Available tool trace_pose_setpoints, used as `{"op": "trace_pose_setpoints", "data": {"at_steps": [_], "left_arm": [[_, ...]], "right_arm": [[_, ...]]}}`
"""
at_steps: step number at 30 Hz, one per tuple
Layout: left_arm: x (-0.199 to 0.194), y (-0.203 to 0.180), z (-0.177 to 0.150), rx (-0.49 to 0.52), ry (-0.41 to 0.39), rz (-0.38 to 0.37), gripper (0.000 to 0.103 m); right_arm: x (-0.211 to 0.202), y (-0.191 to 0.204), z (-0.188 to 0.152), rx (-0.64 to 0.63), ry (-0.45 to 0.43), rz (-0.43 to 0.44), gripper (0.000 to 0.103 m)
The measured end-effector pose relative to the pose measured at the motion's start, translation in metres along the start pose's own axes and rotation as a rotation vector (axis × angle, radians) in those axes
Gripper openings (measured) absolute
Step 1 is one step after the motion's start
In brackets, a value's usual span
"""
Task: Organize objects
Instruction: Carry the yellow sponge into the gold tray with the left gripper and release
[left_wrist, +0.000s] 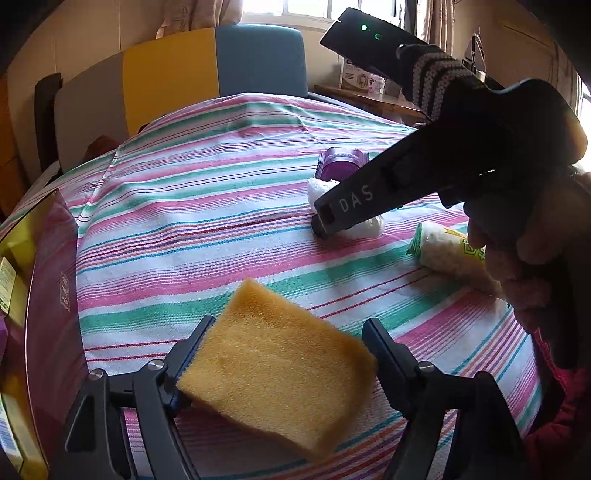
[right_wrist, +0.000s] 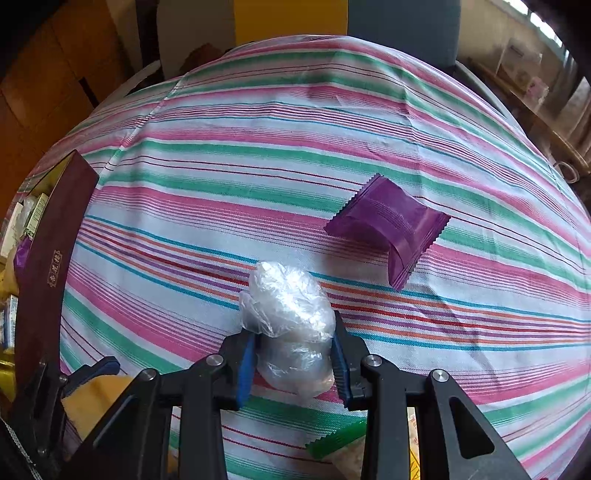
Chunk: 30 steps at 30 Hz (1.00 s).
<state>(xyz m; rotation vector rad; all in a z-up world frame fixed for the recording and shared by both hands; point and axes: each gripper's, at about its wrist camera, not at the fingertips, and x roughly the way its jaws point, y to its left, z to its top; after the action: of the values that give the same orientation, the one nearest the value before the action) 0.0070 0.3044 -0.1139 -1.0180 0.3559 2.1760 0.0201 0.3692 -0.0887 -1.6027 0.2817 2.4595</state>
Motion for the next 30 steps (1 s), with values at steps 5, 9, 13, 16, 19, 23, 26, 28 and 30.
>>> {"op": "trace_pose_setpoints", "data": {"at_steps": [5,9,13,16,19,23,26,28,30], "left_arm": [[-0.002,0.000,-0.001,0.000,0.001,0.005,0.080],[-0.003,0.002,-0.001,-0.013,0.003,0.018,0.071],[-0.005,0.004,0.000,-0.014,0.011,0.015,0.065],[-0.012,0.005,-0.001,-0.020,0.023,0.006,0.063],[-0.018,0.006,-0.004,-0.026,0.032,-0.013,0.062],[-0.032,0.006,-0.007,-0.034,0.031,-0.044,0.062],[-0.046,0.007,-0.006,-0.033,0.015,-0.060,0.062],[-0.054,0.009,-0.005,-0.047,0.009,-0.077,0.062],[-0.062,0.011,-0.004,-0.056,0.000,-0.088,0.062]], "right_arm": [[0.003,0.004,0.002,-0.002,-0.002,-0.003,0.035],[0.003,0.005,0.001,-0.006,-0.007,-0.008,0.035],[0.003,0.009,0.002,-0.030,-0.011,-0.024,0.036],[0.004,0.010,0.002,-0.039,-0.014,-0.029,0.036],[0.004,0.009,0.002,-0.042,-0.019,-0.023,0.036],[0.004,0.011,0.000,-0.051,-0.028,-0.033,0.036],[0.004,0.011,-0.001,-0.056,-0.036,-0.038,0.036],[0.004,0.014,-0.002,-0.065,-0.039,-0.054,0.036],[0.003,0.016,-0.002,-0.079,-0.044,-0.072,0.036]]}}
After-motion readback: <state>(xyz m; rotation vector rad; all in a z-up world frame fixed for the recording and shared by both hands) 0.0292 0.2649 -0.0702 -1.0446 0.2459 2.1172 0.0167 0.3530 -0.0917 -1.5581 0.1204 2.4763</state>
